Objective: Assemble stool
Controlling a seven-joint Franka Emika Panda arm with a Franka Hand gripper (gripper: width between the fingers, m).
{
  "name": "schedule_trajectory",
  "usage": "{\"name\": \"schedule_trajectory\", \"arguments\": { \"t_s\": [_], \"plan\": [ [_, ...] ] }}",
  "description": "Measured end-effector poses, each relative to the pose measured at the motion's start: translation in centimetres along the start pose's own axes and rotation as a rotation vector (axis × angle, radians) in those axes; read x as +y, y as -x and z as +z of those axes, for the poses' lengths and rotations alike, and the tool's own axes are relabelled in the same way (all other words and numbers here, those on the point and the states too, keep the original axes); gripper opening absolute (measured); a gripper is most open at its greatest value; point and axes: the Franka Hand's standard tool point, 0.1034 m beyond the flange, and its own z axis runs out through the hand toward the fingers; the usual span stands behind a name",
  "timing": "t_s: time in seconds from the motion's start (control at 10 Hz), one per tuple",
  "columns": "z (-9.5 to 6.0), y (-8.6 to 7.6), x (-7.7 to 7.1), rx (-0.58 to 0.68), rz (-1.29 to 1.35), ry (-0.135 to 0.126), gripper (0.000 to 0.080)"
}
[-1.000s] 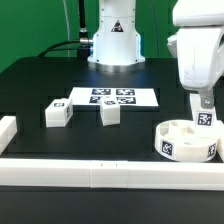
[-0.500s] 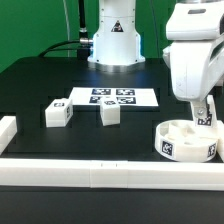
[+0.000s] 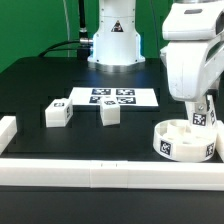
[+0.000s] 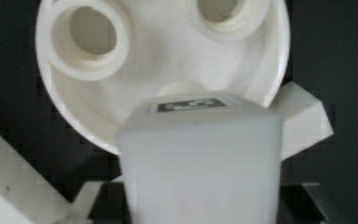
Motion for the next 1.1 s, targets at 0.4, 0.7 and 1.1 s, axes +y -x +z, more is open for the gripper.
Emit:
{"name": "schedule_trajectory", "arguments": {
  "t_s": [0.4,0.7,1.1],
  "plan": [
    [-0.03,-0.11,-0.10,0.001,0.209,-0.009,0.0343],
    [-0.02,-0.12,-0.07,0.002,0.479,-0.007,0.0343],
    [-0.05,-0.08,0.19,0.013,0.782,0.001,0.0343]
  ]
}}
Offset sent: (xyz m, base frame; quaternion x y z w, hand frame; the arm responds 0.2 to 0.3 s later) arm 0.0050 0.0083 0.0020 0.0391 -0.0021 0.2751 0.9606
